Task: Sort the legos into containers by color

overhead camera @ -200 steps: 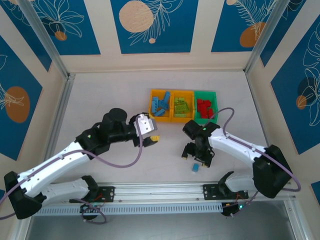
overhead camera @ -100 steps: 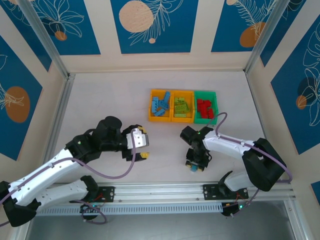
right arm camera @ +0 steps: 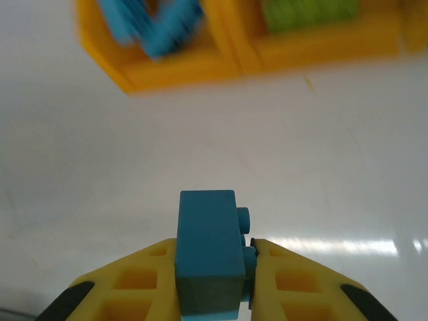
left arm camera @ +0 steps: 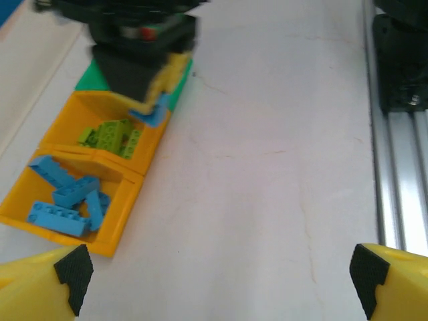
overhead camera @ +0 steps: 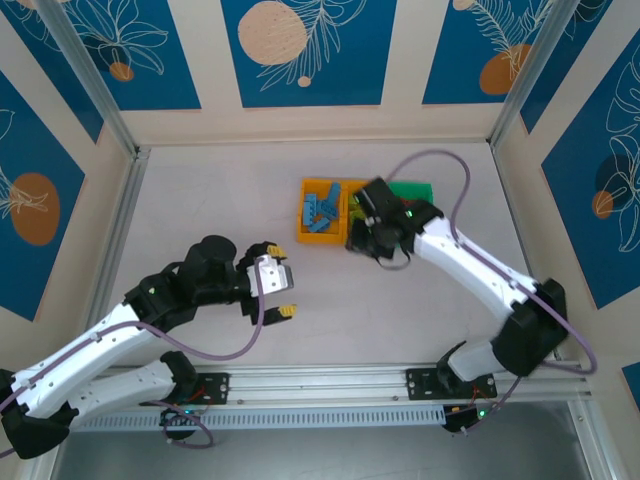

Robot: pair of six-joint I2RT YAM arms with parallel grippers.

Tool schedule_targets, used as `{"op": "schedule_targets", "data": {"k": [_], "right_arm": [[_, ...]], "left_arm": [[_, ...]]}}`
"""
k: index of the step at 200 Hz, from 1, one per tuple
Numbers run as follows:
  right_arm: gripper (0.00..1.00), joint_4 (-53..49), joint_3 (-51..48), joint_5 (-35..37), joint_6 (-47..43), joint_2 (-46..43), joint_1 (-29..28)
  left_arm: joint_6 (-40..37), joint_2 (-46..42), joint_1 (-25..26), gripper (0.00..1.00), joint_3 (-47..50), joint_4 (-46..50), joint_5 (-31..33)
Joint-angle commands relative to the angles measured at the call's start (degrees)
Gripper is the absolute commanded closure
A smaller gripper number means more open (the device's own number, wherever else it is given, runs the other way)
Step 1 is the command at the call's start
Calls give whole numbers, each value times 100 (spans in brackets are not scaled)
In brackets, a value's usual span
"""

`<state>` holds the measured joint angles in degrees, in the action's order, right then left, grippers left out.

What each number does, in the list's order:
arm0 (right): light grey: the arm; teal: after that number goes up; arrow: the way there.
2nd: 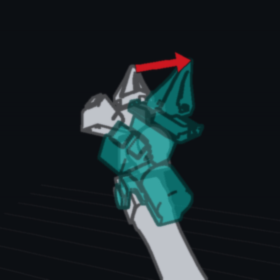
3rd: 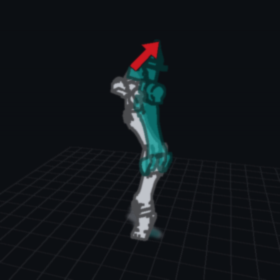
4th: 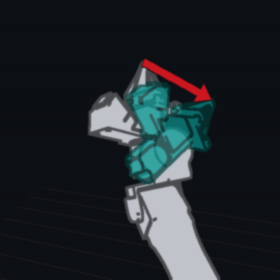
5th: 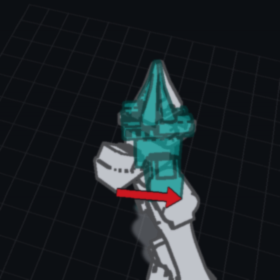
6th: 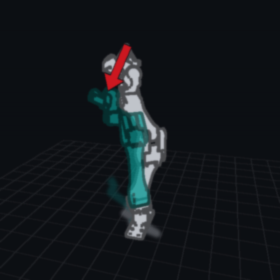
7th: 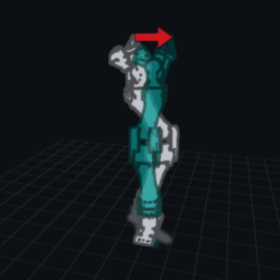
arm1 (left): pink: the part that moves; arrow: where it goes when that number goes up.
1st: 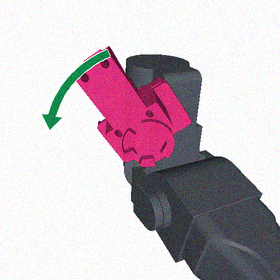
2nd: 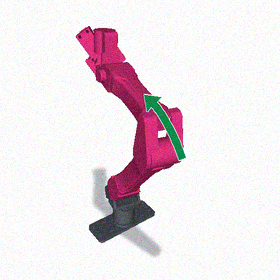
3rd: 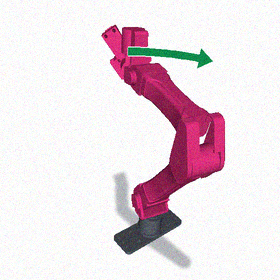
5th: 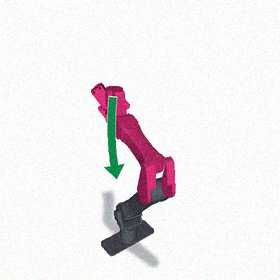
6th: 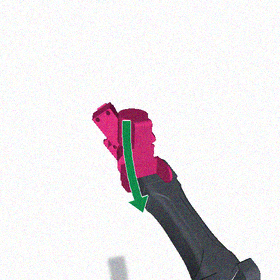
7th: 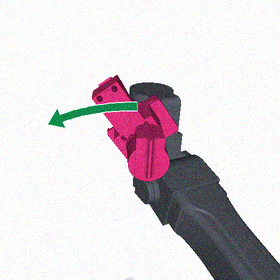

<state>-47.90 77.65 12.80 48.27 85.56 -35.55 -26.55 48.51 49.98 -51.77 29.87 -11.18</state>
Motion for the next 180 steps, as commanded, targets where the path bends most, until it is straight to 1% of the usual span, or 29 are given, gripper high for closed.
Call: {"op": "schedule_targets", "data": {"k": [1,12,40,65,78,90,95,106,123,133,146,155,180], "right_arm": [[76,366,921,302,-979,1009,222],[76,397,1506,330,-1147,1562,315],[76,-12,2865,478,-1403,2834,409],[74,-467,3597,420,-1469,3590,402],[69,-527,3621,338,-1477,3687,383],[57,-530,3537,273,-1495,3664,358],[52,-545,3510,253,-1496,3638,344],[47,-504,3396,232,-1525,3504,316],[46,-525,3250,208,-1455,3197,349],[45,-504,3062,166,-1355,2893,418],[45,-310,2605,198,-1249,2300,524],[44,-105,2105,320,-1208,1808,618],[36,559,567,1086,-1292,288,872]], "left_arm": [[346,-44,-33,0,57,-296,613],[532,-36,-27,0,64,-309,887],[1177,6,-32,0,103,-259,1686],[1836,214,-32,0,83,-10,2109],[2132,263,-36,0,158,-1,2314],[2208,270,-32,0,286,-79,2534],[2192,268,-32,0,367,-156,2646],[2274,281,-32,0,602,-385,3069],[2342,331,-98,0,902,-731,3786],[2356,333,-226,0,1048,-928,4010],[2410,302,-558,0,1241,-1231,4084],[2471,275,-843,0,1397,-1489,4104],[2477,273,-1587,0,1890,-2333,4288]]}}
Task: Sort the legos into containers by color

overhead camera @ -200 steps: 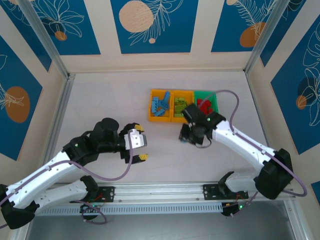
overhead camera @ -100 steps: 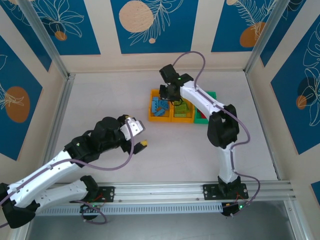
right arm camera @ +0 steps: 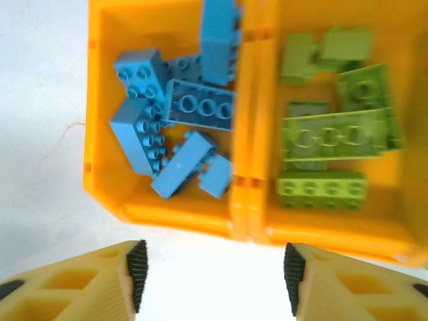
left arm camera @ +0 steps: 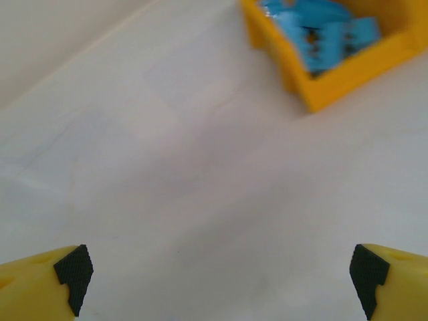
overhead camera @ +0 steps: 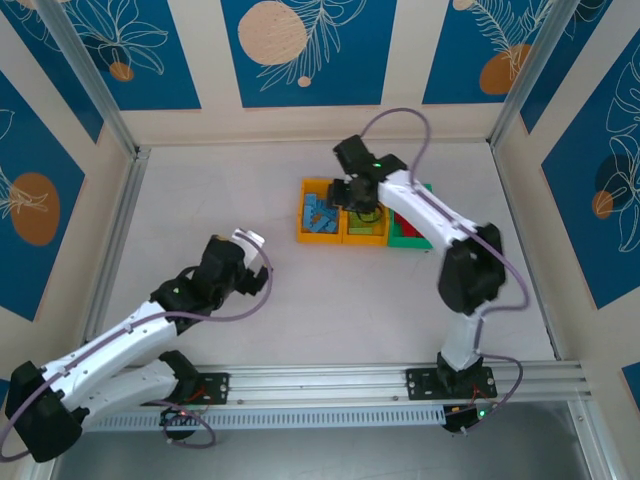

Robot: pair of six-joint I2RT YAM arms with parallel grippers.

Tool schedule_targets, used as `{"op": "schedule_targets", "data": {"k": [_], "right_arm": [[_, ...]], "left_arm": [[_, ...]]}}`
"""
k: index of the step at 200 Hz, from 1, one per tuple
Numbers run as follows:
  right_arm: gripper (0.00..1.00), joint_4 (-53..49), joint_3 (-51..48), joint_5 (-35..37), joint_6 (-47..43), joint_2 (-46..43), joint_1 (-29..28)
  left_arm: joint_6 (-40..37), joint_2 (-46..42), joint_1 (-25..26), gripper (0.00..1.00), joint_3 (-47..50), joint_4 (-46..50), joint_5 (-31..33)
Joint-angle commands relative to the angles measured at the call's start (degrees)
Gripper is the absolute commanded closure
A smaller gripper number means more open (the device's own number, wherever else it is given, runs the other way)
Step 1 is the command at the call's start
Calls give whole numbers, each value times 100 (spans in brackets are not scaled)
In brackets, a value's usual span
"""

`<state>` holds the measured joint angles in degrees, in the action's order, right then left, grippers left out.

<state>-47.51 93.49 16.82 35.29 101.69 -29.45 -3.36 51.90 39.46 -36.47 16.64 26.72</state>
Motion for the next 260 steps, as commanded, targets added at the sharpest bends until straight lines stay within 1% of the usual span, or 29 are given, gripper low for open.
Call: {"op": "schedule_targets", "data": {"k": [1,22,39,58,70,84,93,108,116,126,143,151,157,164,175,185,193,200,210,219,223,229,233,239,243,248,253,260], "right_arm": [[35,556,-1092,718,-4,-1357,276],[27,1312,-2514,1388,-251,-2621,612],[17,2071,-3606,1817,-568,-3382,956],[15,2988,-4579,2000,-954,-3831,1351],[14,3720,-5085,1993,-1266,-3902,1567],[14,4542,-5622,1978,-1689,-3791,1760],[11,5033,-5896,1914,-1983,-3655,1878],[9,5759,-6253,1816,-2013,-3418,2160],[9,6189,-6455,1475,-1978,-3296,2346],[9,6878,-6727,1063,-1929,-3091,2530],[8,8113,-7068,593,-2017,-2650,2622],[8,7824,-6856,441,-2133,-2568,2607],[8,7910,-6794,390,-2246,-2426,2576],[8,7761,-6707,321,-2357,-2396,2517],[6,7928,-6753,81,-2566,-2370,2488],[4,8103,-6811,63,-2690,-2359,2488],[3,8359,-6863,123,-2817,-2300,2488],[1,8551,-6910,136,-2908,-2222,2503],[0,9227,-7095,-57,-2920,-1802,2603],[0,10065,-7182,-250,-2945,-1294,2646],[0,10225,-7204,-254,-2944,-1232,2653],[0,9653,-7108,-245,-2897,-1429,2675],[0,9441,-7071,-299,-2858,-1521,2715],[1,9703,-7118,-291,-2824,-1384,2751],[1,9879,-7136,-279,-2819,-1347,2754],[1,9695,-7104,-239,-2820,-1418,2739],[0,9525,-7084,-254,-2798,-1477,2750],[0,9742,-7113,-275,-2812,-1395,2761]], "left_arm": [[159,-57,-562,0,382,-1043,504],[89,98,-1169,0,756,-1721,479],[-59,391,-1603,0,1001,-2340,358],[-152,894,-2021,0,1086,-2875,335],[-185,1193,-2269,0,1166,-3318,89],[-193,1474,-2510,0,1350,-4015,-290],[-119,1631,-2648,0,1480,-4436,-508],[66,1923,-2893,0,1610,-4914,-740],[117,2097,-3008,0,1634,-5148,-836],[68,2201,-3104,0,1505,-5005,-1071],[-41,2425,-3260,0,1477,-5360,-1335],[-42,2507,-3353,0,1463,-5478,-1478],[1,2559,-3426,0,1425,-5489,-1587],[40,2614,-3482,0,1338,-5389,-1717],[5,2686,-3490,0,1245,-5293,-1865],[12,2703,-3496,0,1228,-5303,-1909],[145,2723,-3494,0,1332,-5572,-1901],[182,2887,-3500,0,1525,-6171,-1961],[169,3302,-3499,0,1611,-6639,-2000],[109,3762,-3495,0,1582,-7169,-2047],[99,3753,-3490,0,1500,-6951,-2087],[144,3538,-3504,0,1350,-6283,-2125],[132,3583,-3513,0,1387,-6449,-2134],[105,3709,-3499,0,1456,-6814,-2127],[112,3660,-3502,0,1432,-6662,-2131],[119,3579,-3509,0,1378,-6414,-2154],[117,3630,-3500,0,1400,-6564,-2145],[115,3630,-3503,0,1397,-6550,-2140]]}}
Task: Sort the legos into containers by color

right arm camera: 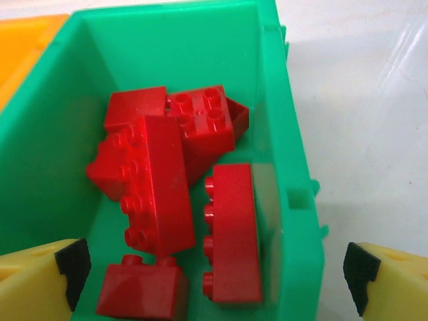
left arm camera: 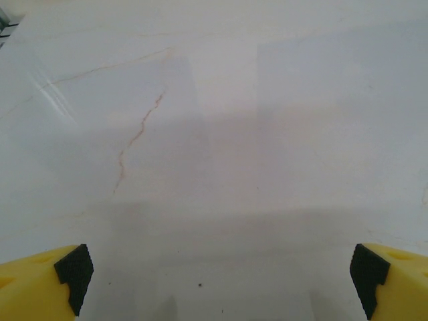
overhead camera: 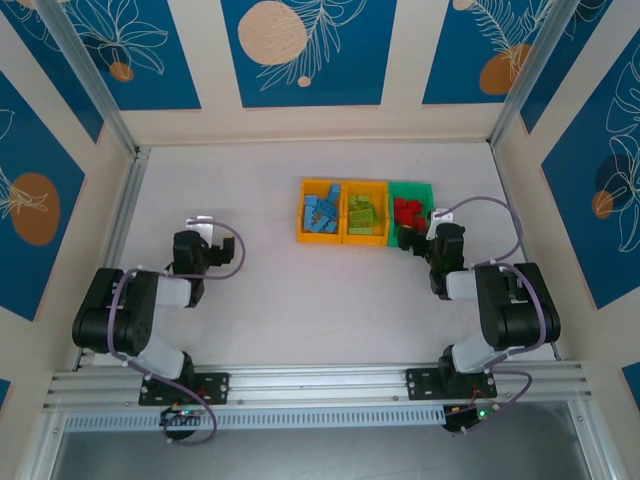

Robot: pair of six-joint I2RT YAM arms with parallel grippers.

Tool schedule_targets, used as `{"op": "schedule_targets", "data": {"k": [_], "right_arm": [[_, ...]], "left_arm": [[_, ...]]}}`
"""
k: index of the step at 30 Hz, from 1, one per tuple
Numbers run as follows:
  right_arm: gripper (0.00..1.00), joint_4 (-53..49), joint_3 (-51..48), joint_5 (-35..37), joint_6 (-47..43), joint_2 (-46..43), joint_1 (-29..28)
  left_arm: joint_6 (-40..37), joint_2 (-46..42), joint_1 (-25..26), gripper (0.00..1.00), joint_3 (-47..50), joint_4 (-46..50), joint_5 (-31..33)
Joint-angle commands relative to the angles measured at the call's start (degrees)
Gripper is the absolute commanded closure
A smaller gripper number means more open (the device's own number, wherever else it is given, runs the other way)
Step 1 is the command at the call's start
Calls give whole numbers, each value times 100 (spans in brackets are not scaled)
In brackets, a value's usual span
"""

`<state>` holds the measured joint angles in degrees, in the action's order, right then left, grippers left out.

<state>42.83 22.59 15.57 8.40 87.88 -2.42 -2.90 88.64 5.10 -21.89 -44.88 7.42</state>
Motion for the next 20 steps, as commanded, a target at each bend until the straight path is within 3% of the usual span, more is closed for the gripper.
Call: {"op": "schedule_targets", "data": {"k": [1,20], "right_arm": [[0,722,-29,-147,-126,-11,57],[0,566,5,-248,-106,-69,100]], "left_arm": [[74,-60,-73,0,-61,-362,-217],[52,-66,-72,0,-79,-338,-275]]}}
